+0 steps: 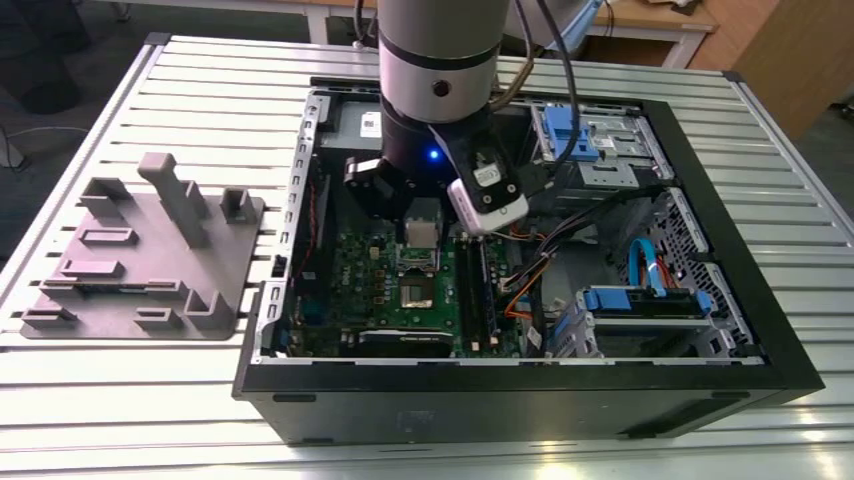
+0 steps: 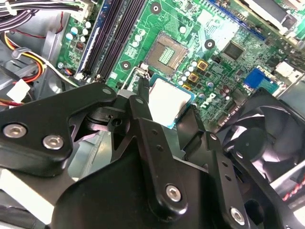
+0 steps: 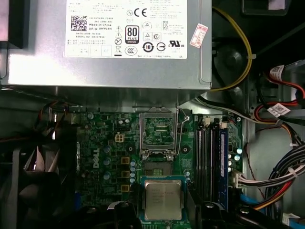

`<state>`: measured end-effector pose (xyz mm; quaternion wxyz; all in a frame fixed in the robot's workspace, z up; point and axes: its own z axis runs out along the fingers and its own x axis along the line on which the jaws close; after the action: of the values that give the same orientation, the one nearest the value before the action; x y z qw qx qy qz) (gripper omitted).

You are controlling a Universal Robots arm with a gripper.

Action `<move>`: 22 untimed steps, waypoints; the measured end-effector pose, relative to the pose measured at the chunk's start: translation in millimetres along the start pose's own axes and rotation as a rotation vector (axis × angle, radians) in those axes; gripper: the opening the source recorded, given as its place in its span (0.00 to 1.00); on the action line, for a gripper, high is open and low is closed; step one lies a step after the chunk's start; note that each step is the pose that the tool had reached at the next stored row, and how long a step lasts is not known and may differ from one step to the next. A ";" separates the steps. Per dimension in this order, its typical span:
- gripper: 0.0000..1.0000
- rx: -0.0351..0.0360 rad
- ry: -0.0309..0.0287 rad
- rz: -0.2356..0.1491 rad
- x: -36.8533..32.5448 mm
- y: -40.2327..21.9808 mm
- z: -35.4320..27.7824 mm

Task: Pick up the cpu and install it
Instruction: 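Place the cpu into insertion slot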

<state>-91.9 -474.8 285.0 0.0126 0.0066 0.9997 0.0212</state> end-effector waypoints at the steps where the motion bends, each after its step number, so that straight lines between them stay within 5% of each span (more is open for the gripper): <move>1: 0.47 0.0000 0.0000 0.000 0.0 -0.1 1.7; 5: 0.47 -0.0001 0.0000 0.000 0.2 -0.3 7.0; 22: 0.47 0.0000 0.0000 0.000 0.3 -0.4 10.3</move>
<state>-92.0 -474.8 274.8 0.0127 0.0067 0.9997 0.0212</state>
